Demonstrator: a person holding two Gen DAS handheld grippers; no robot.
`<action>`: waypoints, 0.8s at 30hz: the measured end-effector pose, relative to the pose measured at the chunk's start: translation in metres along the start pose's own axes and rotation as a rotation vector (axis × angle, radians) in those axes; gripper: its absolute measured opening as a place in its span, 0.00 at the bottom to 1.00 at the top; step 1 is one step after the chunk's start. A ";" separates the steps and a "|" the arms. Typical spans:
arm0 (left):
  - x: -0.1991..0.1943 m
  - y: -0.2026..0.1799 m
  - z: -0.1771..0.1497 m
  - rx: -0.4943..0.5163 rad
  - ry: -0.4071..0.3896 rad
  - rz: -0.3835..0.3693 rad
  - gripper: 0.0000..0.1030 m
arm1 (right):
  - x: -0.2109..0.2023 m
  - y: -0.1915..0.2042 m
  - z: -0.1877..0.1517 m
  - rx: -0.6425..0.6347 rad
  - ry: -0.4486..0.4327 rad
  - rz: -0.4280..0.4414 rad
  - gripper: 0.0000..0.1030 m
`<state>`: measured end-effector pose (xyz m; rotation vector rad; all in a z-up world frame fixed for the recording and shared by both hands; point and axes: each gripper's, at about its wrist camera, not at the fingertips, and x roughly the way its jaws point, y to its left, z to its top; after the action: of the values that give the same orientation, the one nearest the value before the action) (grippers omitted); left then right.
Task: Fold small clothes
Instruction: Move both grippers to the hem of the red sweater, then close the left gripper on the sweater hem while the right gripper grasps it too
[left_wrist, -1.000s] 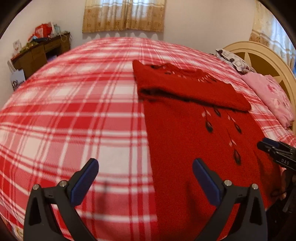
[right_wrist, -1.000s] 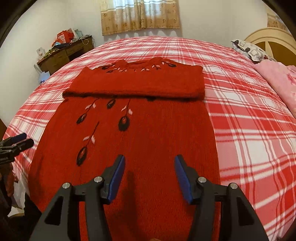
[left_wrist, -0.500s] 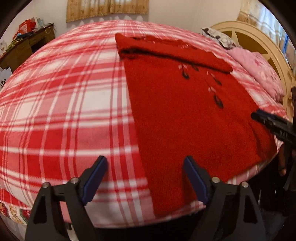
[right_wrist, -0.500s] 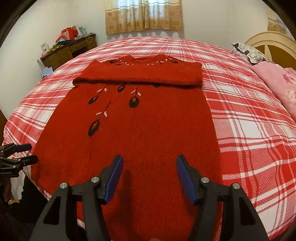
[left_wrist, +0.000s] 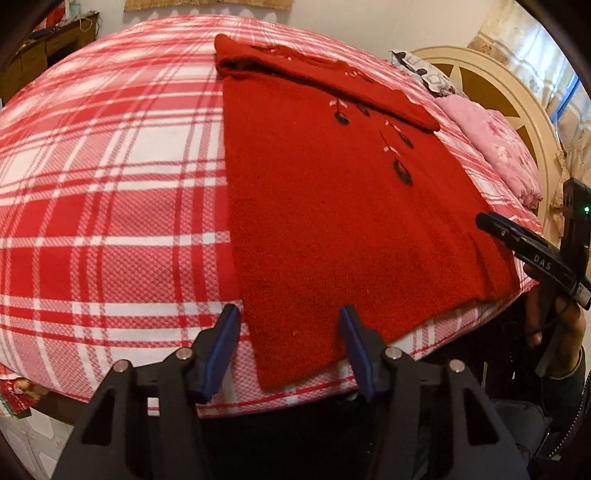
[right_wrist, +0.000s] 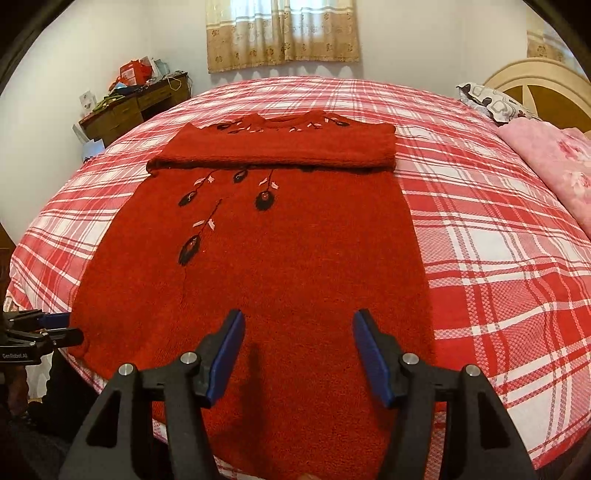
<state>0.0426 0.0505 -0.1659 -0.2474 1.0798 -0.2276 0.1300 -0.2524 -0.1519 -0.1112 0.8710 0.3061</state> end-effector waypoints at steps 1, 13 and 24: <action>-0.001 0.001 0.001 -0.005 -0.002 -0.006 0.55 | -0.001 0.000 0.000 0.002 -0.002 0.000 0.60; -0.014 0.003 0.003 0.029 -0.053 0.009 0.07 | -0.035 -0.038 -0.013 0.067 -0.003 -0.063 0.60; -0.018 0.003 0.010 0.044 -0.082 0.005 0.07 | -0.051 -0.062 -0.058 0.112 0.083 -0.047 0.31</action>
<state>0.0440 0.0593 -0.1474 -0.2127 0.9934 -0.2342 0.0761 -0.3348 -0.1518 -0.0403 0.9643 0.2096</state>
